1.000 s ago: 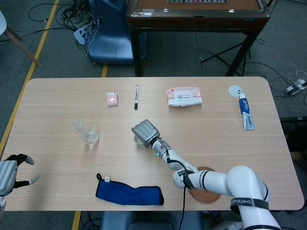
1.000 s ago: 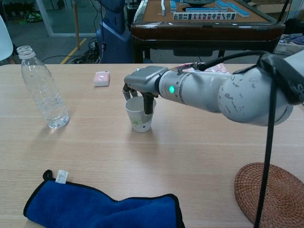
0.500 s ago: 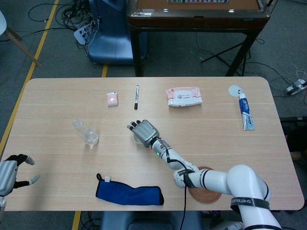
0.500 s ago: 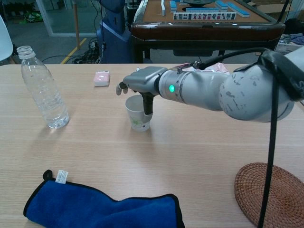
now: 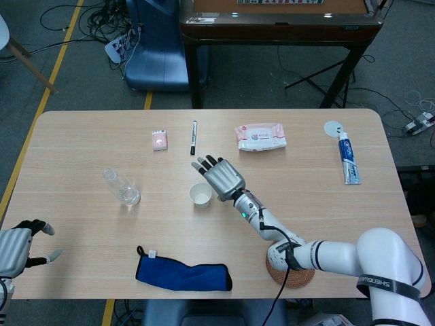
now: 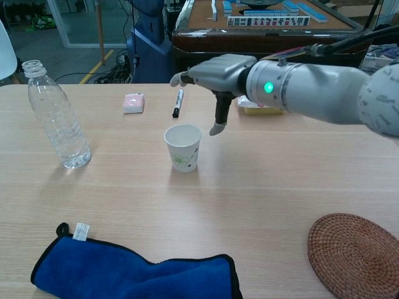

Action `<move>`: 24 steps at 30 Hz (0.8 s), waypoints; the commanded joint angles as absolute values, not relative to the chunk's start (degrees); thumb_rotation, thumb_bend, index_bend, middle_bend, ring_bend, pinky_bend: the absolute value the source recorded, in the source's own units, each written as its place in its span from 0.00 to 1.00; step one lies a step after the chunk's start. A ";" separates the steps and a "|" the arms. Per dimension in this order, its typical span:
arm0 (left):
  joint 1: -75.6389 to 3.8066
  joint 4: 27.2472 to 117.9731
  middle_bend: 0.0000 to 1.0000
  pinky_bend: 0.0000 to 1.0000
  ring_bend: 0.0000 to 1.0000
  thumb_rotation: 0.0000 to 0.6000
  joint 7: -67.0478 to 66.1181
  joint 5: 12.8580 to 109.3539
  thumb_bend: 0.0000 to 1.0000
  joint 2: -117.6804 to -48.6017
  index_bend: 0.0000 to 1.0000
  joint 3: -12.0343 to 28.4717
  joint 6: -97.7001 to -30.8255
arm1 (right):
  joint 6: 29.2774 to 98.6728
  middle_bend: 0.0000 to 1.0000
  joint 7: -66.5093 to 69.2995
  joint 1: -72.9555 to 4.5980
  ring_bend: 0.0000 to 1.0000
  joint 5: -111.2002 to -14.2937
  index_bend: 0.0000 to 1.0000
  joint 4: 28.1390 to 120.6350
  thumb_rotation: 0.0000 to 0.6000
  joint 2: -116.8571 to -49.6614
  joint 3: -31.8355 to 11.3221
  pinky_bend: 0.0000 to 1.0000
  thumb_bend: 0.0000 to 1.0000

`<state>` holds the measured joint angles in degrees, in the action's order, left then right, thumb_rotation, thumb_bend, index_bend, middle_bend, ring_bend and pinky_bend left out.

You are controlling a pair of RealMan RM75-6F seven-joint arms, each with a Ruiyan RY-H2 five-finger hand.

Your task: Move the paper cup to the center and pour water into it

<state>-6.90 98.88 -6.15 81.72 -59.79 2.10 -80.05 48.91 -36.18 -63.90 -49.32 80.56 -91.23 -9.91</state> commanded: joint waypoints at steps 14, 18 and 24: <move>-7.13 99.38 0.47 0.59 0.39 1.00 -8.06 81.75 0.07 -61.03 0.49 1.88 -80.01 | 73.78 0.12 -24.39 -38.59 0.08 -70.44 0.08 101.42 1.00 -64.50 2.89 0.32 0.00; -7.11 99.37 0.47 0.59 0.39 1.00 -7.84 81.64 0.07 -60.94 0.50 2.06 -80.23 | 79.29 0.12 -19.33 -32.94 0.08 -76.06 0.08 100.00 1.00 -62.34 5.03 0.32 0.00; -7.20 98.82 0.48 0.59 0.40 1.00 -7.15 81.83 0.07 -61.38 0.53 2.22 -80.41 | 86.10 0.12 -12.12 -25.05 0.08 -81.66 0.09 95.85 1.00 -62.03 7.23 0.32 0.00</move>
